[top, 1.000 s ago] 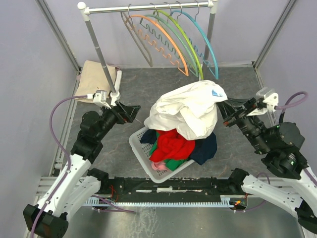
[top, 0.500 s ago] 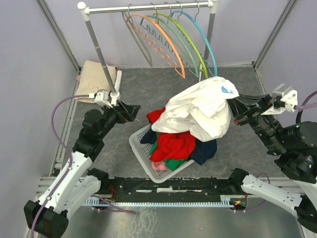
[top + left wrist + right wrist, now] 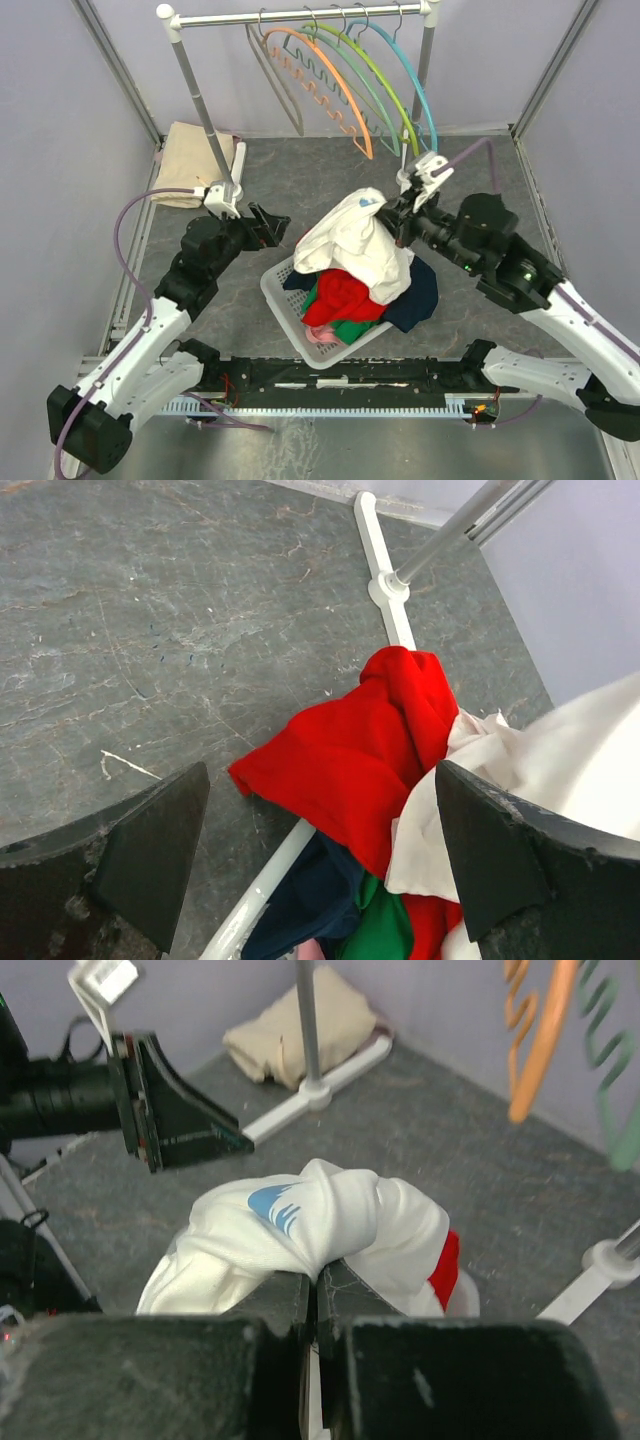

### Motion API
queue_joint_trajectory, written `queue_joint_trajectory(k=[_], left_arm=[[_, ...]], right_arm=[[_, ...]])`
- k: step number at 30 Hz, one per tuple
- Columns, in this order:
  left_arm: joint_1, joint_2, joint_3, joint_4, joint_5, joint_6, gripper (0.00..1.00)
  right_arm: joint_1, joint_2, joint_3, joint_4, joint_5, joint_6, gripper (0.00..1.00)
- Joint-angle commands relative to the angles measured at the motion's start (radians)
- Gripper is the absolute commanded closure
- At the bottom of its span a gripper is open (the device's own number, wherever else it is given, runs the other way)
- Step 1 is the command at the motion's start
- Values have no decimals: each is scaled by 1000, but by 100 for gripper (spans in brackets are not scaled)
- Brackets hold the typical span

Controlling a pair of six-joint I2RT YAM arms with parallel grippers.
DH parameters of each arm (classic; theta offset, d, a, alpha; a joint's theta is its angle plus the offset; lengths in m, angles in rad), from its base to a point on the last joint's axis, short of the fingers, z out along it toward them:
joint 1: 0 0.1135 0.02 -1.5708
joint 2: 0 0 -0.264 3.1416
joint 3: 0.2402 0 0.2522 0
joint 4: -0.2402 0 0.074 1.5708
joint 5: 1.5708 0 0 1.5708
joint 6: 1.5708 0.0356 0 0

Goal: Remove the t-shirt from the hanger
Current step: Place the T-shirt in the bin.

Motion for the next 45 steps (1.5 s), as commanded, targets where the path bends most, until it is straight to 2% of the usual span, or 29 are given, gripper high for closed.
queue_joint_trajectory(k=[1,8,15,26,32,34,39,41,45], left_arm=[[-46,3,48,10,-68,61,0],[-100,-60,20,-9,-176,64,0],[-116,-110,-4,-12,-214,53,0],[-118,-143,-43,-11,-296,49,0],[-118,-176,-63,0,-332,36,1],[-118,-176,-62,0,-333,38,1],[-118,-160,-64,8,-338,40,1],[-118,-156,-67,9,-357,32,1],[-118,-156,-74,11,-385,15,1]], right_arm=[[9,-13,-82,88,-43,62,98],[43,37,-261,134,29,104,98],[104,175,-385,208,154,168,98],[128,445,-477,257,214,311,98],[129,470,-499,261,232,331,98],[130,434,-506,260,251,331,92],[130,269,-520,231,303,323,66],[130,193,-531,226,317,313,64],[130,64,-542,205,338,295,48]])
